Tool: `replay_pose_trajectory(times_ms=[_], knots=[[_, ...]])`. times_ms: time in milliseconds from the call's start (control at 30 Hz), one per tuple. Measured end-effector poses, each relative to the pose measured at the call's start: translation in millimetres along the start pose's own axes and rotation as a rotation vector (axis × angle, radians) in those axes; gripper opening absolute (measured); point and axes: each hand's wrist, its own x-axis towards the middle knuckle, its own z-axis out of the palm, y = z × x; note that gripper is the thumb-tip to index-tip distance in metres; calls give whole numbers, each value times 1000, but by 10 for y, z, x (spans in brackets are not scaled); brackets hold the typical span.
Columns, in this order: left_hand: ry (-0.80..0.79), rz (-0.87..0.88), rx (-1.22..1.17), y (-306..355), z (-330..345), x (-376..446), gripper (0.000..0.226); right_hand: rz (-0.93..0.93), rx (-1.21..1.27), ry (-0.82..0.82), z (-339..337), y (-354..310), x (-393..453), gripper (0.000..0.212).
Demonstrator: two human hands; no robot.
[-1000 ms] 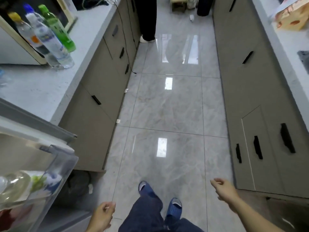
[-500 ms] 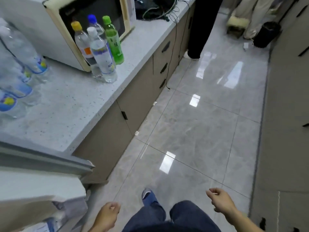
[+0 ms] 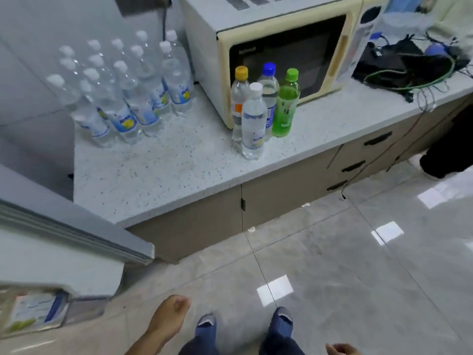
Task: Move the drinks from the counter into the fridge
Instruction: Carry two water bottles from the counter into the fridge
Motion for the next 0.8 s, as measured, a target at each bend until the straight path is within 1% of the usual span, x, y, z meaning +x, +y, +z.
replay_pose_trajectory(times_ms=[67, 100, 200, 367, 467, 533, 567, 667, 733, 800], knots=[[41, -16, 60, 60, 116, -147, 14, -9, -94, -118, -56, -319, 305, 20], [57, -27, 60, 116, 175, -206, 14, -8, -123, -174, -68, -483, 425, 17], [97, -49, -48, 381, 307, -331, 15, -114, -177, -219, -31, -994, 665, 20], [220, -31, -289, 816, 240, -296, 8, -349, -164, -376, 305, -2076, 514, 15], [310, -13, -466, 1110, -14, -185, 5, -513, -107, -473, 522, -2781, 246, 11], [352, 30, -549, 1337, -253, -78, 4, -630, -70, -530, 632, -3266, 22, 9], [368, 67, -581, 1456, -379, -20, 4, -687, -52, -550, 675, -3499, -87, 9], [424, 221, -677, 1810, -767, 120, 15, -851, 7, -580, 780, -4129, -381, 6], [466, 284, -755, 2040, -1016, 189, 19, -939, -1, -580, 845, -4488, -526, 13], [539, 307, -844, 2237, -1245, 247, 20, -991, 11, -569, 912, -4805, -640, 23]])
